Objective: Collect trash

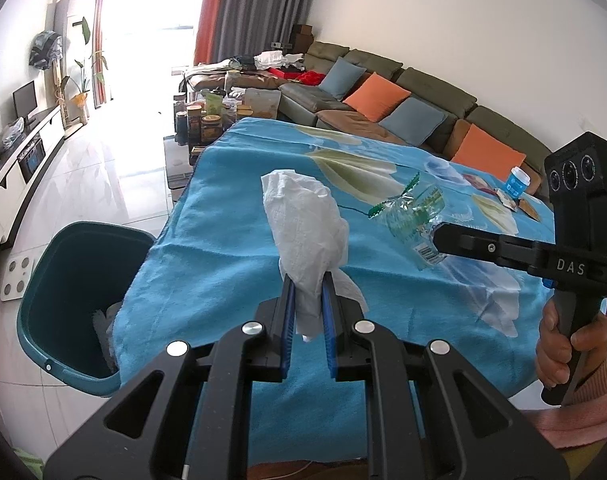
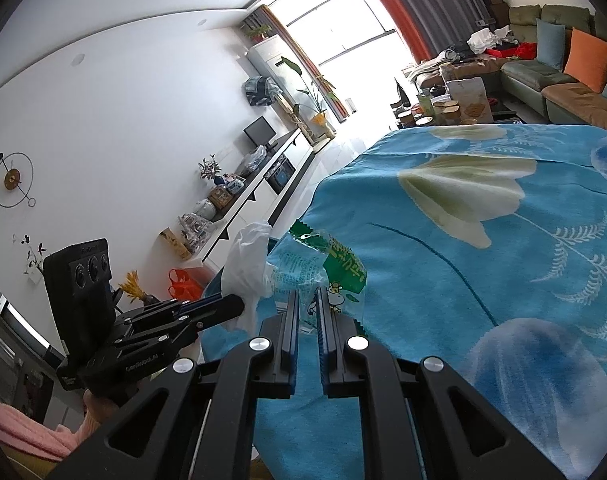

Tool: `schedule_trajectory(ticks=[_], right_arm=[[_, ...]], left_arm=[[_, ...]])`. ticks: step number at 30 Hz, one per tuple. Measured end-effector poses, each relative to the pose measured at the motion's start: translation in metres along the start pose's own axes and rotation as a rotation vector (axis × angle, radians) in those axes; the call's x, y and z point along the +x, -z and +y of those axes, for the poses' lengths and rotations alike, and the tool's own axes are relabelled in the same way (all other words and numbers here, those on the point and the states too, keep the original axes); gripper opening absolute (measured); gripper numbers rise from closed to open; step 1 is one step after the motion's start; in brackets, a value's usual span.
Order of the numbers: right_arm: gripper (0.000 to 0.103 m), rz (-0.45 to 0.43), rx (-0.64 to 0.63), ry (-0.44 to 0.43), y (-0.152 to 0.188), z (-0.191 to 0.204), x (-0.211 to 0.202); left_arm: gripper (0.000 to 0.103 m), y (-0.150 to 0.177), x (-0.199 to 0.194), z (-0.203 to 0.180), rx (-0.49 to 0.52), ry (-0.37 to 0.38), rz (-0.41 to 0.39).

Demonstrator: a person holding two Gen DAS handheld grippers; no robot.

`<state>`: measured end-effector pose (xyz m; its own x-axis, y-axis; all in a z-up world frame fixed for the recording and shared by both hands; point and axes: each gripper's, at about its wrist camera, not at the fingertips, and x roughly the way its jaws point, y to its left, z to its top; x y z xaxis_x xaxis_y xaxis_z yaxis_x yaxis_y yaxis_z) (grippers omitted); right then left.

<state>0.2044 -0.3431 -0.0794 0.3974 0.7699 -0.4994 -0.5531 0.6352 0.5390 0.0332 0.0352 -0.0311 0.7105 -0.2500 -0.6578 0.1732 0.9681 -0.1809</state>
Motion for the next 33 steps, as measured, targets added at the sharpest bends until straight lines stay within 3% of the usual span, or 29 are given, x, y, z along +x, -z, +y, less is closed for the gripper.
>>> schedule_trajectory(ticks=[33], right_arm=[[0.007, 0.027, -0.037, -0.030, 0.001, 0.026, 0.009]], left_arm=[[0.013, 0.009, -0.012, 0.006, -0.038, -0.043, -0.028]])
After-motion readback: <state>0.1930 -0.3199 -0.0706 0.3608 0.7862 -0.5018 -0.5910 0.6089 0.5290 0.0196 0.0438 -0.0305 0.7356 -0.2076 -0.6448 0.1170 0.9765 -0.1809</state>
